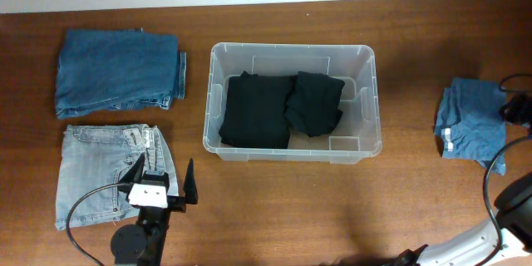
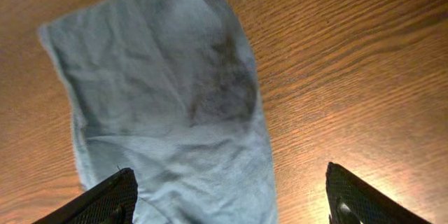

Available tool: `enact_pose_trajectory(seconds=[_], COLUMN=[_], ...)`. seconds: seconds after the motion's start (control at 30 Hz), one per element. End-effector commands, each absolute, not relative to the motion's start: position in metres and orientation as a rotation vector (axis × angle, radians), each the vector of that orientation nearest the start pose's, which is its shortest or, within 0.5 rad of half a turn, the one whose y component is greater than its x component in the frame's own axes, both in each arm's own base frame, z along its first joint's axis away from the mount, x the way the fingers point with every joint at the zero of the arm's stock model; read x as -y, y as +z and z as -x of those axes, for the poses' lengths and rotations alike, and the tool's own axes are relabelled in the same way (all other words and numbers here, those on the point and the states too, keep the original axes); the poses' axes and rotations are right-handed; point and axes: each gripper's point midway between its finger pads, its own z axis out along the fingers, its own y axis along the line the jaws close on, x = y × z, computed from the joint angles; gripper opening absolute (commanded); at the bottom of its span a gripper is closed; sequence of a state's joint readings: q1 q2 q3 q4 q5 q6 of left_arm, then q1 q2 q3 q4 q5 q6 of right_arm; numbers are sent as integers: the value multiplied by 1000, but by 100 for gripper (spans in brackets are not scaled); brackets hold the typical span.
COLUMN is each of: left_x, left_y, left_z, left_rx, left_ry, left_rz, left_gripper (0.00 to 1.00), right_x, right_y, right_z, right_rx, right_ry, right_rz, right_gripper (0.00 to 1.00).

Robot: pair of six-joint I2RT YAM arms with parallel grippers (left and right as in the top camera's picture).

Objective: Pack container

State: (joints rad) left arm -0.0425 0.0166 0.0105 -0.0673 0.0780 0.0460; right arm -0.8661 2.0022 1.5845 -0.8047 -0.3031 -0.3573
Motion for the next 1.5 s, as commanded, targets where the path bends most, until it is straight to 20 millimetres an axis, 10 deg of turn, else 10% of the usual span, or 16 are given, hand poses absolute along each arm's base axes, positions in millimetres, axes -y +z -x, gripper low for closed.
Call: enact_pose_trajectory(seconds=[0.0,0.47,1.23,1.47], left_x=[23,23,23,23], left_y=[157,157,157,157], left_z=[-245,-245,-245,-245], left_rx=[-1642,-1642,-1642,-1642], left_ry=[-48,-48,-48,-48], left_rz=[-143,-143,-143,-143], left_gripper=[99,99,99,99], right_x=[315,303,292,288], right_y=[59,13,-6,-21], right_z=[-335,-344,-347,-343], right_rx=[-2672,-2777,-2807,-2835], right_ry=[89,102,125,157], right_rz=[-571,-473,-451,-462], right_gripper=[79,79,81,67])
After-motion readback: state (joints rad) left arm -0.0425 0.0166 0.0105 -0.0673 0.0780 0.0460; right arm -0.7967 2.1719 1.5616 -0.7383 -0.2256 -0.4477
